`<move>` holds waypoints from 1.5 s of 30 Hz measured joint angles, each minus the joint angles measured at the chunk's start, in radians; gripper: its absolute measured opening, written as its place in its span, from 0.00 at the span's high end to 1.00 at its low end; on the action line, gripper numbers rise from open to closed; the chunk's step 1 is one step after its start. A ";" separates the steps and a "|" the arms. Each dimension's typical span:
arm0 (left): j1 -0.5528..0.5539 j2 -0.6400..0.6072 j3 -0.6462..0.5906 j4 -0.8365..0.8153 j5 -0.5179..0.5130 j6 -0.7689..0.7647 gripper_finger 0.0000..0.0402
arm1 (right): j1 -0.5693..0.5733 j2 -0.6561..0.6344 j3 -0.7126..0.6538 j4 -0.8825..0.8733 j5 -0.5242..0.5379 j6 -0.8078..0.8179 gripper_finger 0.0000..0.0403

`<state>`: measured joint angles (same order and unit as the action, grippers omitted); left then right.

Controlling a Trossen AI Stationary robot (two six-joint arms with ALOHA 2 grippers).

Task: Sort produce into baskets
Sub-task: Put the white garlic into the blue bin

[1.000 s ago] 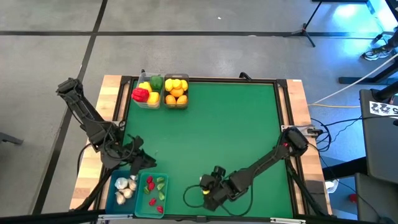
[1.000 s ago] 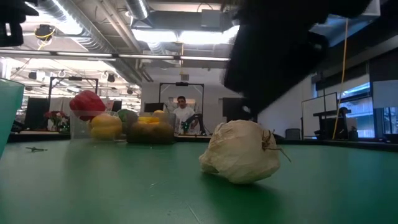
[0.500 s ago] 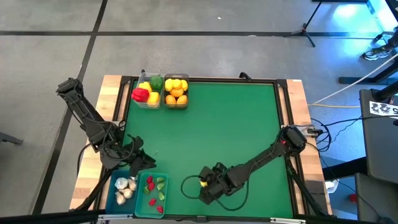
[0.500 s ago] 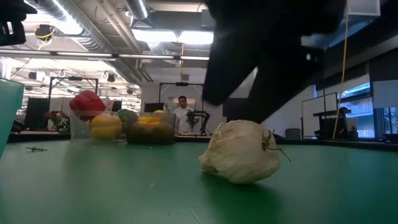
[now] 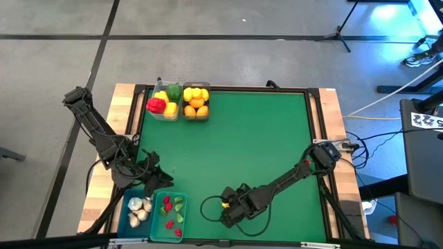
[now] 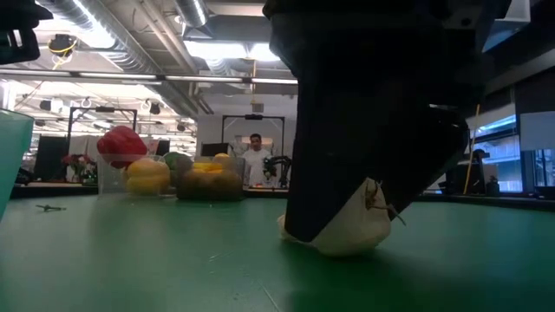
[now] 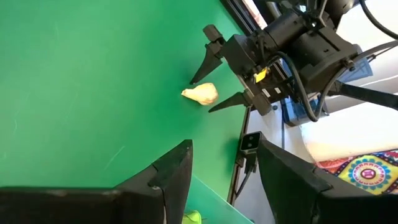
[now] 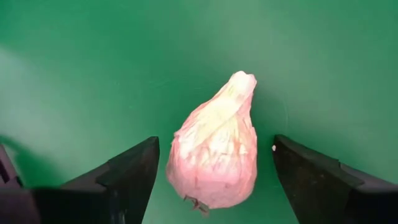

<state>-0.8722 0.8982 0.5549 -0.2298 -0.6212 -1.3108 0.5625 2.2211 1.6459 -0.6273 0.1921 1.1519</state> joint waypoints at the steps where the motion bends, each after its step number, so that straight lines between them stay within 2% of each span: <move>1: 0.000 0.000 0.000 0.000 0.000 0.001 0.56 | 0.000 0.000 0.000 0.000 0.000 0.000 0.23; 5: 0.000 0.000 0.000 0.000 0.000 0.001 0.56 | 0.000 0.002 0.000 -0.006 -0.003 0.002 0.29; 15: 0.000 0.000 0.000 0.000 -0.001 0.001 0.56 | -0.001 0.003 -0.003 -0.021 -0.014 0.023 0.55; 19: 0.001 0.000 0.000 0.000 -0.007 0.002 0.56 | -0.001 -0.006 -0.005 -0.017 -0.008 0.020 0.62; 23: 0.002 0.000 0.000 0.007 -0.047 -0.003 0.56 | -0.002 -0.036 -0.008 0.011 0.035 -0.010 0.62; 29: 0.033 0.000 0.000 0.069 -0.138 -0.042 0.56 | -0.023 -0.133 -0.005 0.047 0.185 -0.057 0.60; 33: 0.087 0.000 0.000 0.294 -0.151 -0.015 0.56 | -0.052 -0.191 -0.006 0.105 0.268 -0.115 0.60; 36: 0.128 0.000 0.000 0.523 -0.113 0.108 0.56 | -0.078 -0.230 -0.005 0.170 0.309 -0.194 0.60; 39: 0.163 0.000 0.000 0.649 -0.084 0.168 0.56 | -0.105 -0.258 -0.005 0.265 0.328 -0.297 0.60; 41: 0.182 0.000 0.000 0.651 -0.084 0.168 0.56 | -0.121 -0.276 -0.005 0.333 0.332 -0.366 0.60; 45: 0.216 0.004 0.000 0.546 -0.084 0.120 0.56 | -0.141 -0.303 -0.004 0.404 0.335 -0.447 0.60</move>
<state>-0.6567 0.9025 0.5546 0.3162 -0.7057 -1.1905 0.4210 1.9185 1.6421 -0.2234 0.5270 0.7045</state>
